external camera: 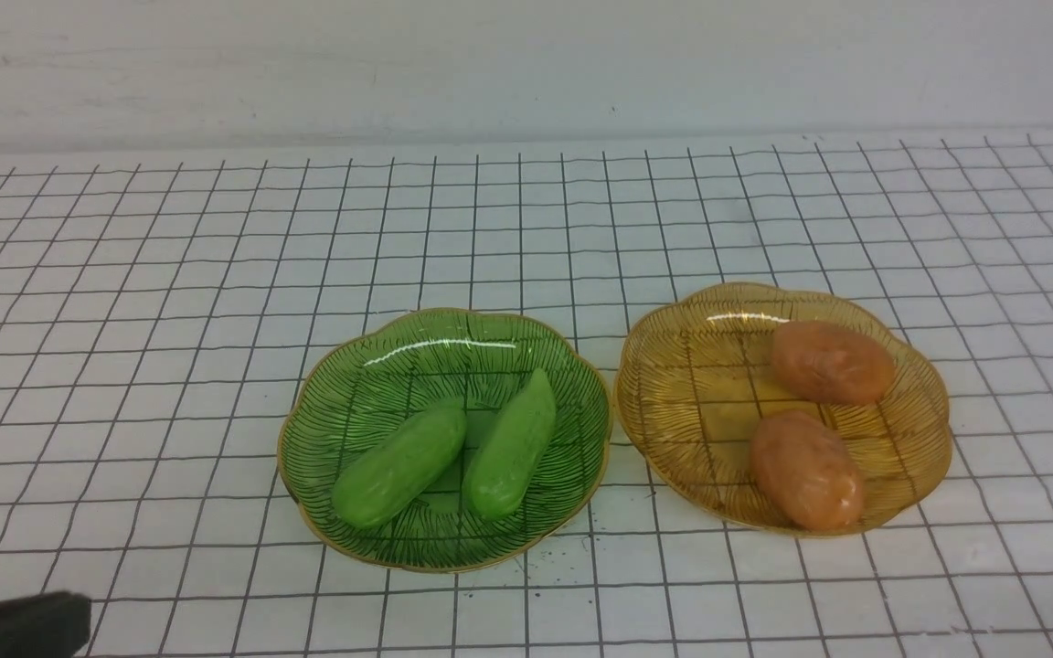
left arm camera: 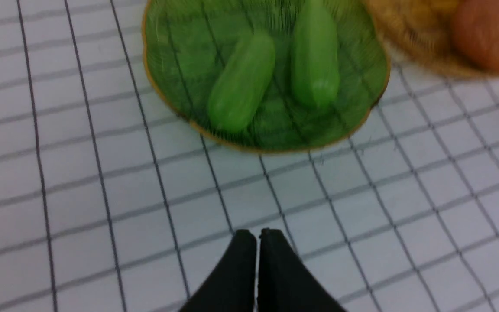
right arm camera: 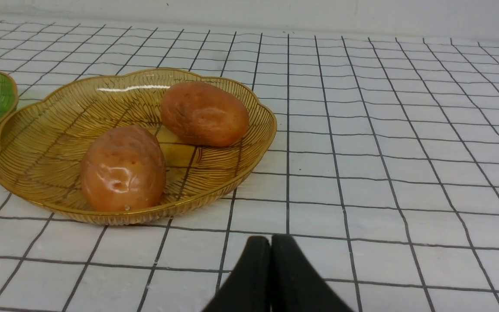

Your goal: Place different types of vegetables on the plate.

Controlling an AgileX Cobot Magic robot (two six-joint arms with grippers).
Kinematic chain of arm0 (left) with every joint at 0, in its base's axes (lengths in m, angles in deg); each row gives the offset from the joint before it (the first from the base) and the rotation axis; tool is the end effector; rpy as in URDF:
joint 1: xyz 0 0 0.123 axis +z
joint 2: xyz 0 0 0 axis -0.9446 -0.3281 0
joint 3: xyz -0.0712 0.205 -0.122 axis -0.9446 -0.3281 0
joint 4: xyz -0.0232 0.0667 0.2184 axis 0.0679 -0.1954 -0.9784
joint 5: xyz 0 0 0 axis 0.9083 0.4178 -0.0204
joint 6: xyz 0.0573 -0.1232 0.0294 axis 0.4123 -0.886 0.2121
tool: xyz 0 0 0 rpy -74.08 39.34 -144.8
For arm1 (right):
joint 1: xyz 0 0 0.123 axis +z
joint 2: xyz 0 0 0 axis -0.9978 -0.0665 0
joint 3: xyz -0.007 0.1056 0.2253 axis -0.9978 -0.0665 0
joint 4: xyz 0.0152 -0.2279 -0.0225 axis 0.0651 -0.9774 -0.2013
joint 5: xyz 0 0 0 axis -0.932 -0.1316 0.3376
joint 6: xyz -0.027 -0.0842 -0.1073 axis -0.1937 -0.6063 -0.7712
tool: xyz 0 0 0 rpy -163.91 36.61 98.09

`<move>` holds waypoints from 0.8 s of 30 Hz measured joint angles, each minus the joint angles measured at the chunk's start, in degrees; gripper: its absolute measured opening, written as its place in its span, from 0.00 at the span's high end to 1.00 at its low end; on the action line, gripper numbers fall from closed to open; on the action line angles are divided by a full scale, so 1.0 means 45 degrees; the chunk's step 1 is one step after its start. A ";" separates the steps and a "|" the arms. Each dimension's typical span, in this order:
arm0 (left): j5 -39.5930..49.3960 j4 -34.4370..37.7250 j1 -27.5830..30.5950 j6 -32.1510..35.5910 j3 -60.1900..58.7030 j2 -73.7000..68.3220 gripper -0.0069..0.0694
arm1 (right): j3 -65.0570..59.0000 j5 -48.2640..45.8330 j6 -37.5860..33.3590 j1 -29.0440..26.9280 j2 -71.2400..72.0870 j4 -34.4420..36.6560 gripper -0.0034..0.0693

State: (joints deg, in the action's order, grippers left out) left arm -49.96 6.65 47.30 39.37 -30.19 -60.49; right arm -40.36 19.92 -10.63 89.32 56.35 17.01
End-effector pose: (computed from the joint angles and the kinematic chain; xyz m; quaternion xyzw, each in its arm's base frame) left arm 0.1171 -0.0527 0.2536 0.1060 0.8524 -0.1512 0.4891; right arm 0.1115 0.0032 0.1572 -0.0298 0.8102 -0.0026 0.5854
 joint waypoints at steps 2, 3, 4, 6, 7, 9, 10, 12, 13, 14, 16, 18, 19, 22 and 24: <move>-0.1388 0.0000 0.0000 -0.0062 -0.0780 0.0335 0.92 | 0.0000 0.0000 0.0000 0.0000 0.0000 0.0000 0.97; -0.2684 0.0011 0.0000 -0.0086 -0.1231 0.0442 0.92 | 0.0000 0.0000 0.0000 0.0000 0.0000 0.0000 0.97; -0.2852 0.0011 0.0000 -0.0101 -0.1231 0.0442 0.92 | 0.0000 0.0000 0.0000 0.0000 0.0000 0.0000 0.97; -0.4510 0.0011 0.0000 -0.0111 -0.2052 0.0479 0.92 | 0.0000 0.0000 0.0000 0.0000 0.0000 0.0000 0.97; -0.4602 0.0011 0.0000 -0.0111 -0.2052 0.0479 0.92 | 0.0000 0.0000 0.0000 0.0000 0.0000 0.0000 0.97; -0.5170 0.0011 0.0000 -0.0111 -0.2418 0.0479 0.92 | 0.0000 0.0000 0.0000 0.0000 0.0000 0.0000 0.97; -0.5232 0.0011 0.0000 -0.0111 -0.2585 0.0479 0.92 | 0.0000 0.0000 0.0000 0.0000 0.0000 0.0000 0.97; -0.5217 0.0011 0.0000 -0.0111 -0.2724 0.0479 0.92 | 0.0000 0.0000 0.0000 0.0000 0.0000 0.0000 0.97; -0.5201 0.0011 0.0000 -0.0111 -0.2761 0.0479 0.92 | 0.0000 0.0000 0.0000 0.0000 0.0000 0.0000 0.97; -0.5152 0.0011 0.0000 -0.0111 -0.2801 0.0479 0.92 | 0.0000 0.0000 0.0000 0.0000 0.0000 0.0000 0.97; -0.5123 0.0011 0.0000 -0.0111 -0.2873 0.0479 0.92 | 0.0000 0.0000 0.0000 0.0000 0.0000 0.0000 0.97; -0.5109 0.0011 0.0000 -0.0111 -0.2884 0.0479 0.92 | 0.0000 0.0000 0.0000 0.0000 0.0000 0.0000 0.97; -0.5109 0.0011 0.0000 -0.0111 -0.2884 0.0479 0.92 | 0.0000 0.0000 0.0000 0.0000 0.0000 0.0000 0.97; -0.5109 0.0011 0.0000 -0.0099 -0.2884 0.0479 0.92 | 0.0000 0.0000 0.0000 0.0000 0.0000 0.0000 0.97; -0.5063 0.0011 0.0000 -0.0022 -0.2884 0.0479 0.92 | 0.0000 0.0000 0.0000 0.0000 0.0000 0.0000 0.97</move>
State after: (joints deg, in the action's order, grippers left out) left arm -72.74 6.70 47.30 39.26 -43.17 -58.34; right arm -40.36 19.92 -10.63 89.32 56.35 17.01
